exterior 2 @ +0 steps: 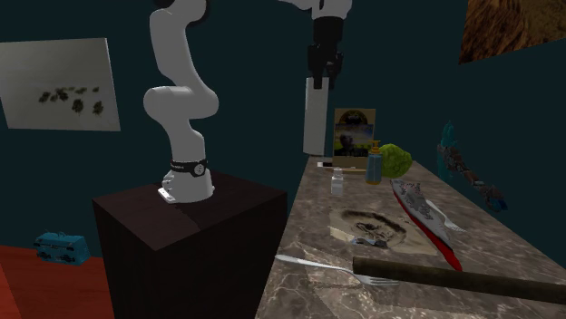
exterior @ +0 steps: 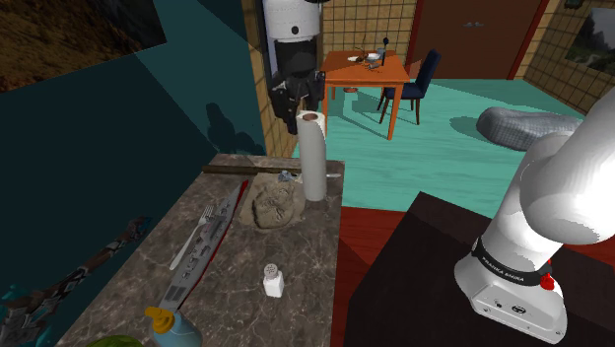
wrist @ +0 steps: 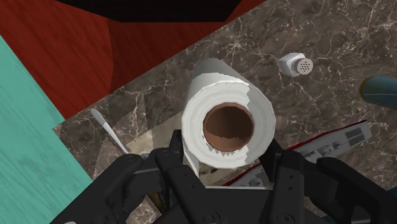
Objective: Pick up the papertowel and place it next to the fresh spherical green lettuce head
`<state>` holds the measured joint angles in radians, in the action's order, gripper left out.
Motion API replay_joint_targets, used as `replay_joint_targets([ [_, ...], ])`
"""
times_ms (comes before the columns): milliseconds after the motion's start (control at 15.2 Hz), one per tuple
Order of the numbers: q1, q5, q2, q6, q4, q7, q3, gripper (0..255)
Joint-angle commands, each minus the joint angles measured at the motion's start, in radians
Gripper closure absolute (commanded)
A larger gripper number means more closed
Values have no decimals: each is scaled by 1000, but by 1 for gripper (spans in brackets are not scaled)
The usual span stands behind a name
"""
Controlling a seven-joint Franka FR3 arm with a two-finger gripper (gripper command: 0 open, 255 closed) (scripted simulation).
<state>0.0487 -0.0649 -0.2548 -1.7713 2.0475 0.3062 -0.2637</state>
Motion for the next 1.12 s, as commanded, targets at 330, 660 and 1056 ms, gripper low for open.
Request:
replay_joint_targets([
  [330, -2, 2, 0, 96, -96, 1, 3, 255],
  [660, -3, 5, 9, 164, -173, 3, 5, 255],
  [1056, -5, 9, 27, 243, -269, 7, 5, 255],
])
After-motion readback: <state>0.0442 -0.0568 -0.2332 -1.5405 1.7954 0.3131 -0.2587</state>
